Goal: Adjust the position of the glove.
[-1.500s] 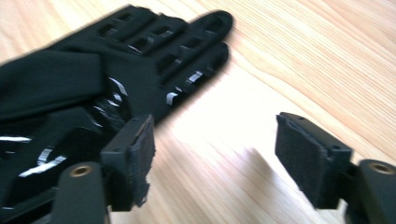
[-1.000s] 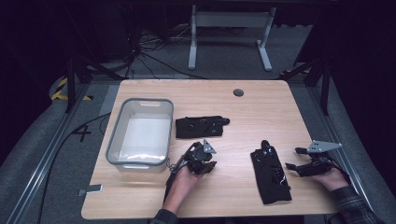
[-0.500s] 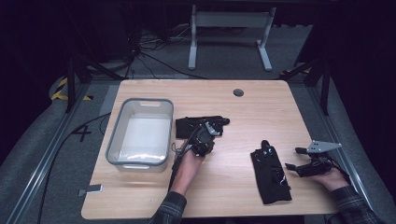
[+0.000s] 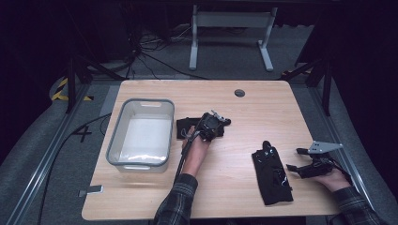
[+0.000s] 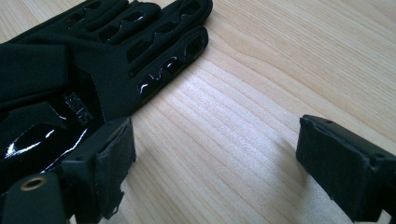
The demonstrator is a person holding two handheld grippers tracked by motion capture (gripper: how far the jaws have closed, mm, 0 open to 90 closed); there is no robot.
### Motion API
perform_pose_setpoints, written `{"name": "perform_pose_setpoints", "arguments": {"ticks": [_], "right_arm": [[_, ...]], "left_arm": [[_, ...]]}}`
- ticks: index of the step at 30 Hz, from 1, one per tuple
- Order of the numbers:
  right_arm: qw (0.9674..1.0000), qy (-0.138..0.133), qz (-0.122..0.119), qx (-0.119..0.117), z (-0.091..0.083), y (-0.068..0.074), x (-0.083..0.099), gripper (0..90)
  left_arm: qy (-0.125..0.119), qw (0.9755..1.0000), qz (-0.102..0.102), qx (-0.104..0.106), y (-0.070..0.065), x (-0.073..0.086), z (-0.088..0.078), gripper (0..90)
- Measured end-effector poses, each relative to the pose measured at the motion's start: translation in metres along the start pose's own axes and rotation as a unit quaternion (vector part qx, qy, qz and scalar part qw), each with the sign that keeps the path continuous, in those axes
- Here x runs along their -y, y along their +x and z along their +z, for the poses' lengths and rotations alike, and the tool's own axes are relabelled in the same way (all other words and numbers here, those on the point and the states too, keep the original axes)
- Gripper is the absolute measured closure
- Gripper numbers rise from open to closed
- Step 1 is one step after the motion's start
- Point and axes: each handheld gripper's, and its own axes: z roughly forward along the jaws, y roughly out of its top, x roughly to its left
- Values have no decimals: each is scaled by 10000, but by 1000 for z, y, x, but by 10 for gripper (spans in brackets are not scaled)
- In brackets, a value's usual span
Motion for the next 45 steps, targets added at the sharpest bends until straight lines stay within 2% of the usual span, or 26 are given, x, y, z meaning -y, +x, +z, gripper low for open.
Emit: {"name": "perform_pose_setpoints", "arguments": {"ticks": [3, 7, 12, 19, 23, 25, 27, 29, 32, 34, 38, 41, 45], "right_arm": [[10000, 3, -6, -5, 0, 0, 0, 121], [10000, -6, -19, -9, 0, 0, 0, 120], [10000, -6, -21, -13, 1, 0, -1, 119], [10000, -6, -21, -16, 1, 0, -1, 119], [10000, -6, -24, -18, 1, 0, -1, 119], [10000, -5, -24, -18, 1, 0, -1, 119], [10000, -6, -25, -18, 1, 0, -1, 119], [10000, -7, -25, -18, 1, 0, -1, 119], [10000, -7, -26, -18, 1, 0, -1, 119], [10000, -7, -25, -18, 1, 0, -1, 119], [10000, -5, -27, -20, 1, 0, -1, 119], [10000, -5, -25, -20, 1, 0, -1, 119], [10000, -5, -27, -22, 1, 0, -1, 119]], "left_arm": [[10, 10000, -74, 50, 1, 2, 6, 899], [14, 9999, 2, 111, -5, 1, 7, 898], [-92, 9989, 124, 446, -24, -5, 12, 898], [-167, 9957, 241, 878, -48, -15, 17, 899], [-138, 9940, 325, 1039, -56, -20, 17, 898], [-237, 9938, 317, 1037, -56, -22, 13, 898], [-329, 9938, 316, 1012, -53, -25, 5, 898], [-461, 9946, 239, 902, -46, -27, -7, 897], [-519, 9967, 126, 617, -27, -29, -21, 898], [-548, 9972, -64, 506, -14, -26, -25, 898], [-446, 9977, -389, 344, 9, -15, -20, 898], [-288, 9979, -550, 199, 22, -6, -11, 898], [-149, 9976, -663, 145, 26, 1, -2, 898]]}}
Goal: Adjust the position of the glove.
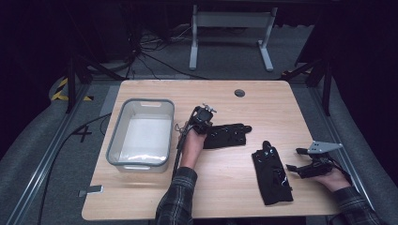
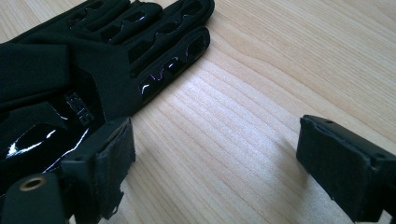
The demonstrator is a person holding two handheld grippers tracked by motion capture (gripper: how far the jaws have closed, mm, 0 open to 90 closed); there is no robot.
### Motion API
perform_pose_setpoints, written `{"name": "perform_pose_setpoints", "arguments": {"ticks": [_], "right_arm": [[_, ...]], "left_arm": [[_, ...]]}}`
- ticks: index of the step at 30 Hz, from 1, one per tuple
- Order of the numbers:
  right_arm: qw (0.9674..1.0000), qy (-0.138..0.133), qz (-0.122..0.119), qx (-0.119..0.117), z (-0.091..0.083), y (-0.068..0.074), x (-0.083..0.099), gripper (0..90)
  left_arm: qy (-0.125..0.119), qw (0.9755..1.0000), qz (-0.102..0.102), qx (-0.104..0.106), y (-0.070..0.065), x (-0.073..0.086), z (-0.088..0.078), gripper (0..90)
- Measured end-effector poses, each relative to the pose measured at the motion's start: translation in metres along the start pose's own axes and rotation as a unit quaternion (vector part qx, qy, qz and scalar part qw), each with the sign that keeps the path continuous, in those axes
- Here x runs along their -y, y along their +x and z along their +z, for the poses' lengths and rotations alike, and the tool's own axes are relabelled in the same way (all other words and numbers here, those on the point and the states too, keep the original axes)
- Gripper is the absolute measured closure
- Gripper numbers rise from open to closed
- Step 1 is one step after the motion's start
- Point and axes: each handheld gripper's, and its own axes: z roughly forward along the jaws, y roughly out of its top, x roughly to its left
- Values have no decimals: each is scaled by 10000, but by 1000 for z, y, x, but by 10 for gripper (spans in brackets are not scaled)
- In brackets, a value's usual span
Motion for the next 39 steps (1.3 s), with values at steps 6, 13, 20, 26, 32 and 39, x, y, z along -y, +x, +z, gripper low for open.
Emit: {"name": "perform_pose_setpoints", "arguments": {"ticks": [6, 13, 20, 26, 32, 39], "right_arm": [[10000, 0, 1, 0, 0, 0, 0, 119], [10000, -2, 1, 1, 0, 0, 0, 119], [10000, -3, -2, 5, 0, 0, 0, 119], [10000, 1, 8, 0, 0, 0, 0, 119], [10000, 0, 7, 0, 0, 0, 0, 119], [10000, -3, -3, 2, 0, 0, 0, 119]], "left_arm": [[167, 9999, 34, 13, -2, 10, 7, 898], [294, 9994, 127, 131, -13, 17, 0, 898], [468, 9983, 342, 114, -32, 27, -11, 898], [504, 9968, 497, 365, -48, 40, -21, 898], [492, 9952, 540, 655, -56, 54, -31, 898], [479, 9925, 608, 950, -71, 71, -43, 897]]}}
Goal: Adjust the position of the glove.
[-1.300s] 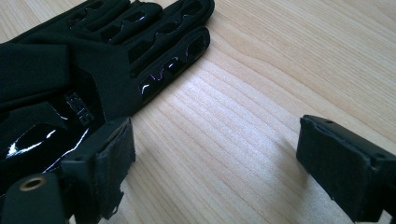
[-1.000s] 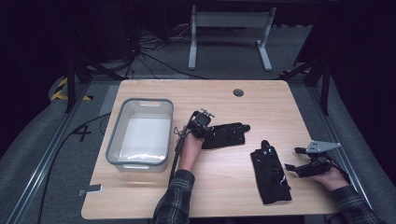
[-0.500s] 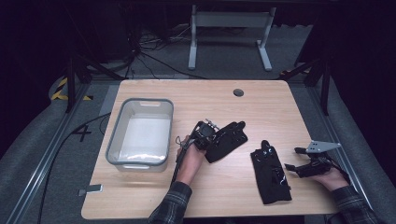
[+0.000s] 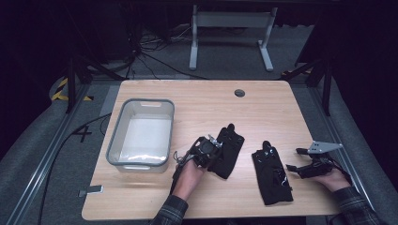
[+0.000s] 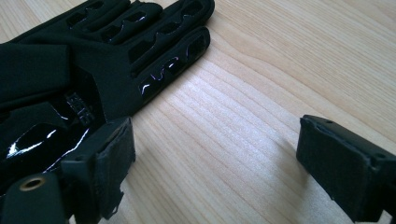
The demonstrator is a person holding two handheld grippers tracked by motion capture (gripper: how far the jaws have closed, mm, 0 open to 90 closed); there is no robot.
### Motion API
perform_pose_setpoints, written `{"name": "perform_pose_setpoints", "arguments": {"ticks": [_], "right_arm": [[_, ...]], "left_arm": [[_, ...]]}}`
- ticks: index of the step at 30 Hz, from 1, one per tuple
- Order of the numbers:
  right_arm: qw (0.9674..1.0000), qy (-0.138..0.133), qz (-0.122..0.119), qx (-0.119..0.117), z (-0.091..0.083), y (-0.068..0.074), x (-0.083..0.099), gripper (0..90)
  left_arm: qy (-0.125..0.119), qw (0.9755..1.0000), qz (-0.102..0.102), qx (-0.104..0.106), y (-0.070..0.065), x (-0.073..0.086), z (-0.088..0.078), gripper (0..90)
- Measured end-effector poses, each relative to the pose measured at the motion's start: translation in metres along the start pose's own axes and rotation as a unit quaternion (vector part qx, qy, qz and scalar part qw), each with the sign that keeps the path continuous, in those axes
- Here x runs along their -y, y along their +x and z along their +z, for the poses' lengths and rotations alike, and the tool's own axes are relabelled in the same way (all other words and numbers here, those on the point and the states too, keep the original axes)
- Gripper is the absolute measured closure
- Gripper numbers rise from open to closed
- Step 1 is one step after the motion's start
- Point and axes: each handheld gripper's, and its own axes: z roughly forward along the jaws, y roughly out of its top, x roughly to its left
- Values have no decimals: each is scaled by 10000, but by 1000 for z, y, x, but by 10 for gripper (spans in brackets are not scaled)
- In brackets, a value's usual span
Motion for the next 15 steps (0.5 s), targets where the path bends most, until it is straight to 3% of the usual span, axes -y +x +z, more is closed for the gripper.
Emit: {"name": "perform_pose_setpoints", "arguments": {"ticks": [10, 15], "right_arm": [[10000, 1, 4, -1, 0, 0, 0, 119], [10000, 9, 3, -2, 0, 0, 0, 119]], "left_arm": [[8, 9985, 89, 544, -24, 17, -6, 896], [-61, 9983, 148, 553, -27, 14, -8, 895]]}}
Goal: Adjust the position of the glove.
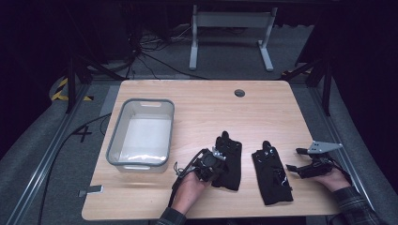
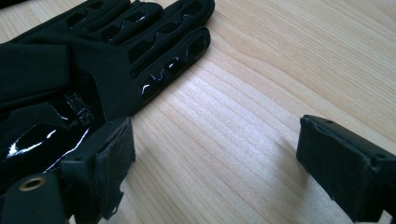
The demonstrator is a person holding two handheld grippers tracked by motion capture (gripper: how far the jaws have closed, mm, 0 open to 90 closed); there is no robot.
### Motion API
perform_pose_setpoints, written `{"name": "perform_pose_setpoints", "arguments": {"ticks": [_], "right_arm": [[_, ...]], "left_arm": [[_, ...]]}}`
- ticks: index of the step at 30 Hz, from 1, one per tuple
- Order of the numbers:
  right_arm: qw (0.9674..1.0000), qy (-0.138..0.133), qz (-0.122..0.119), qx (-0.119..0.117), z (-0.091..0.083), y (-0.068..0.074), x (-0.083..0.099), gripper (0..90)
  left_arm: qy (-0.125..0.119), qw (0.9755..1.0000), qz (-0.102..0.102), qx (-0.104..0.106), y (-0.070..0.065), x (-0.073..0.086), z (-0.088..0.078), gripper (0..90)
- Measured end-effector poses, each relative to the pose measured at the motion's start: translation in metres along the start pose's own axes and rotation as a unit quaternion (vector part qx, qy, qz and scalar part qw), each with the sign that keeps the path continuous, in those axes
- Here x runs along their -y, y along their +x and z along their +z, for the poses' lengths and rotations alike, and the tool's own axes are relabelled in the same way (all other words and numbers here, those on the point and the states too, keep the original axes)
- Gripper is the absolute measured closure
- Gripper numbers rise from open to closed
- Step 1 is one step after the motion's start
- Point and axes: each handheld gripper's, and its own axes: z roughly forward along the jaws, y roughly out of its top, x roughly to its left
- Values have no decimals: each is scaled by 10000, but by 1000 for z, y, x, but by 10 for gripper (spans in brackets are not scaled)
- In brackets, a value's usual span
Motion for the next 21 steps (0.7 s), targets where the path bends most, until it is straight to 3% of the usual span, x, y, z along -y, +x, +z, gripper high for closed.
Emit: {"name": "perform_pose_setpoints", "arguments": {"ticks": [3, 6, 9, 11, 17, 21], "right_arm": [[10000, 29, -8, -42, -1, 0, -1, 176], [9998, 62, 26, -198, -4, 2, -4, 248], [9991, -39, -188, -382, -9, 13, -12, 371], [9976, -106, -271, -626, -11, 20, -18, 482], [9907, 5, -550, -1247, -2, 46, -27, 727], [9887, 238, -728, -1288, 6, 53, -28, 830]], "left_arm": [[-158, 9999, 28, 0, 1, -5, -4, 894], [-344, 9993, 102, -129, 4, -12, -8, 894], [-399, 9988, 138, -234, 8, -18, -8, 894], [-414, 9987, 160, -270, 11, -20, -7, 894], [-292, 9991, 128, -297, 20, -23, 3, 894], [-97, 9993, 149, -328, 23, -22, 12, 894]]}}
